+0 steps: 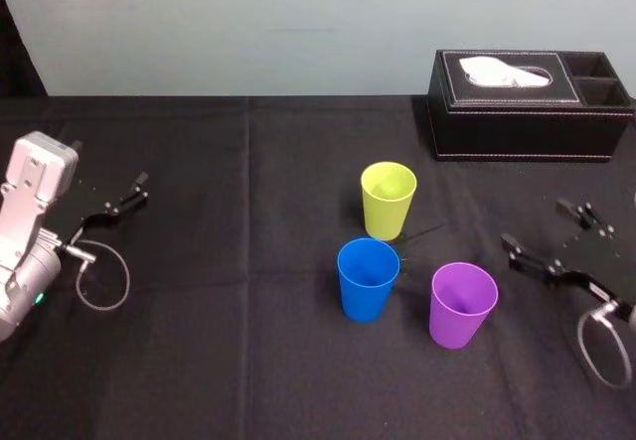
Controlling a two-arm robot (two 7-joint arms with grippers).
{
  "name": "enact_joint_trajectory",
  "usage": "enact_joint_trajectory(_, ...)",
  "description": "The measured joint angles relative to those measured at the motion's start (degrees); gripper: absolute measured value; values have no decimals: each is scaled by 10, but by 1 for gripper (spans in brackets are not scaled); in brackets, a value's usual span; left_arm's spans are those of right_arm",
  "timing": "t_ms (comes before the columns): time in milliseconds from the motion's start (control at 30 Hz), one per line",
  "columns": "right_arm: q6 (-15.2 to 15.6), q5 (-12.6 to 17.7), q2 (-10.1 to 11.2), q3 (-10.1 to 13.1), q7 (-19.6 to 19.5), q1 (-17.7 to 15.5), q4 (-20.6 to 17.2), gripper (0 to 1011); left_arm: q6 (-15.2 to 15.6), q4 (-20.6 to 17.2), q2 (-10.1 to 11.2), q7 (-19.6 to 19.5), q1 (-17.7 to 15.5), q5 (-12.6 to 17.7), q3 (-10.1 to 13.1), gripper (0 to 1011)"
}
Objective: Stack the three plastic cups sequentially using one hand.
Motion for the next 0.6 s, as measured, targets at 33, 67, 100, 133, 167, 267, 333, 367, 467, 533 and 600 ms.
enact_joint_trajectory(33,0,3,6,4,5,-6,-4,1003,0,0,0,0,0,0,0,1011)
enact_joint_trajectory(67,0,5,11,7,11,-13,-8,1003,0,0,0,0,0,0,0,1011)
enact_joint_trajectory(100,-2,10,22,14,21,-27,-16,1003,0,0,0,0,0,0,0,1011)
enact_joint_trajectory(133,-4,12,27,17,26,-34,-19,1003,0,0,0,0,0,0,0,1011)
enact_joint_trajectory(167,-6,14,31,20,31,-41,-23,1003,0,0,0,0,0,0,0,1011)
enact_joint_trajectory(267,-13,17,47,28,51,-64,-33,1003,0,0,0,0,0,0,0,1011)
enact_joint_trajectory(333,-19,18,56,31,65,-75,-37,1003,0,0,0,0,0,0,0,1011)
enact_joint_trajectory(367,-20,18,59,32,71,-78,-39,1003,0,0,0,0,0,0,0,1011)
enact_joint_trajectory(467,-30,16,70,33,94,-89,-44,1003,0,0,0,0,0,0,0,1011)
enact_joint_trajectory(533,-36,14,77,33,112,-94,-47,1003,0,0,0,0,0,0,0,1012)
enact_joint_trajectory(600,-41,13,81,33,123,-98,-48,1003,0,0,0,0,0,0,0,1011)
